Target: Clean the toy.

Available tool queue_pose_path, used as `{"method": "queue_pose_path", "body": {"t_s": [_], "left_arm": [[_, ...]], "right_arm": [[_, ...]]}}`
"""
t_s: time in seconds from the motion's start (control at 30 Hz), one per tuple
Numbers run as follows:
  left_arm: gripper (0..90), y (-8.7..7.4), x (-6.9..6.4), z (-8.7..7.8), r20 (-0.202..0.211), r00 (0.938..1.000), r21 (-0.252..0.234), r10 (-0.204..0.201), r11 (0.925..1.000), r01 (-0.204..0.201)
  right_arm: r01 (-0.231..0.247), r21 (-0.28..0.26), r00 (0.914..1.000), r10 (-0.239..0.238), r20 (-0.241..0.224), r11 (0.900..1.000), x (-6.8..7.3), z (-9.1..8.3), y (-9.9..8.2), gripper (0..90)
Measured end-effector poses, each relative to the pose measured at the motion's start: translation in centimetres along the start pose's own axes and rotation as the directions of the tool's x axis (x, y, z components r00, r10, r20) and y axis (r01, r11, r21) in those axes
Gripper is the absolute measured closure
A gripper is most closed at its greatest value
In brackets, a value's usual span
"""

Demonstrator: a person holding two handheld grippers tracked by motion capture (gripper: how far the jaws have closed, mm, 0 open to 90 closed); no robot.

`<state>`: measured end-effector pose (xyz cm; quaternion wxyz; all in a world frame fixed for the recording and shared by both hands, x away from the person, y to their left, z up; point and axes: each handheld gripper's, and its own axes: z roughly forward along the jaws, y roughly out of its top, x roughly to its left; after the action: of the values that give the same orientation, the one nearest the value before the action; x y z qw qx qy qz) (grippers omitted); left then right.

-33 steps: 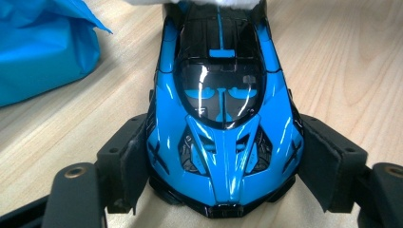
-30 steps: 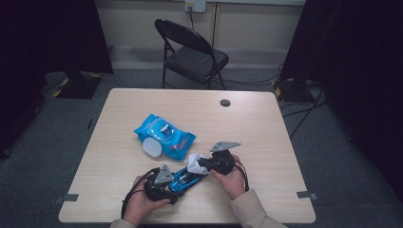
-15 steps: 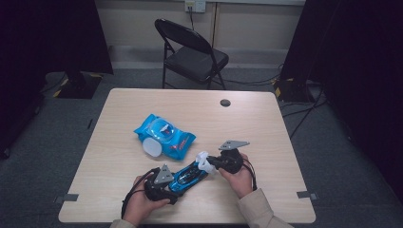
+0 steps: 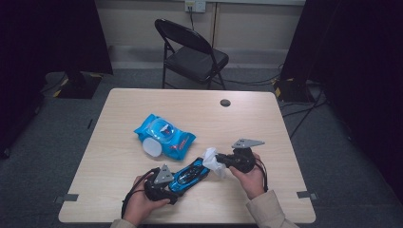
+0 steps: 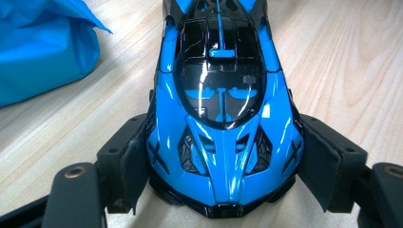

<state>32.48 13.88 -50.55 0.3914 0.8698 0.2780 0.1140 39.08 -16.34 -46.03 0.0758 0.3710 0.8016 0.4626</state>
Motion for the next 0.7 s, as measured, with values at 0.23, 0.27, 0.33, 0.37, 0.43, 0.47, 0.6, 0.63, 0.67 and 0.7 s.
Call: {"method": "queue_pose_path", "body": {"t_s": [0.23, 0.27, 0.33, 0.37, 0.43, 0.47, 0.6, 0.63, 0.67, 0.7], "left_arm": [[25.6, 0.0, 0.0, 0.0, 0.000, 1.0000, 0.000, 0.000, 1.0000, 0.000], [25.6, 0.0, 0.0, 0.0, 0.000, 1.0000, 0.000, 0.000, 1.0000, 0.000], [25.5, 0.0, 0.0, 0.0, 0.000, 1.0000, 0.000, 0.000, 1.0000, 0.000], [25.5, 0.0, 0.0, 0.0, 0.000, 1.0000, 0.000, 0.000, 1.0000, 0.000], [25.5, 0.0, 0.0, 0.0, 0.000, 1.0000, 0.000, 0.000, 1.0000, 0.000], [25.5, 0.0, 0.0, 0.0, 0.000, 1.0000, 0.001, 0.000, 1.0000, 0.000], [25.5, 0.0, 0.0, 0.0, 0.000, 1.0000, 0.000, 0.001, 1.0000, -0.001], [25.5, 0.0, 0.0, 0.0, 0.000, 1.0000, 0.000, 0.001, 1.0000, -0.001], [25.6, 0.0, 0.0, 0.0, 0.000, 1.0000, 0.001, 0.003, 1.0000, -0.003], [25.5, 0.0, 0.0, 0.0, 0.000, 1.0000, -0.001, 0.000, 1.0000, 0.000]], "right_arm": [[0.055, -0.026, 0.9952, -0.056, -0.080, 0.9982, 3.0, -0.1, 1.5, 88.5], [0.064, -0.026, 0.9934, -0.066, -0.094, 0.9976, 3.5, 0.0, 1.7, 88.5], [0.084, -0.024, 0.9896, -0.087, -0.115, 0.9961, 4.4, 0.3, 1.9, 88.5], [0.091, -0.023, 0.9874, -0.093, -0.128, 0.9956, 4.9, 0.5, 2.0, 88.5], [0.105, -0.017, 0.9836, -0.106, -0.146, 0.9943, 5.7, 0.9, 2.0, 88.5], [0.107, -0.015, 0.9818, -0.108, -0.156, 0.9941, 6.1, 1.2, 2.0, 88.5], [0.117, 0.006, 0.9752, -0.114, -0.190, 0.9931, 7.4, 2.6, 1.3, 88.5], [0.119, 0.012, 0.9726, -0.115, -0.202, 0.9928, 7.7, 3.1, 1.1, 88.5], [0.125, 0.021, 0.9711, -0.118, -0.208, 0.9920, 8.1, 3.5, 0.9, 88.5], [0.128, 0.032, 0.9689, -0.118, -0.217, 0.9913, 8.5, 4.1, 0.6, 88.5]]}}
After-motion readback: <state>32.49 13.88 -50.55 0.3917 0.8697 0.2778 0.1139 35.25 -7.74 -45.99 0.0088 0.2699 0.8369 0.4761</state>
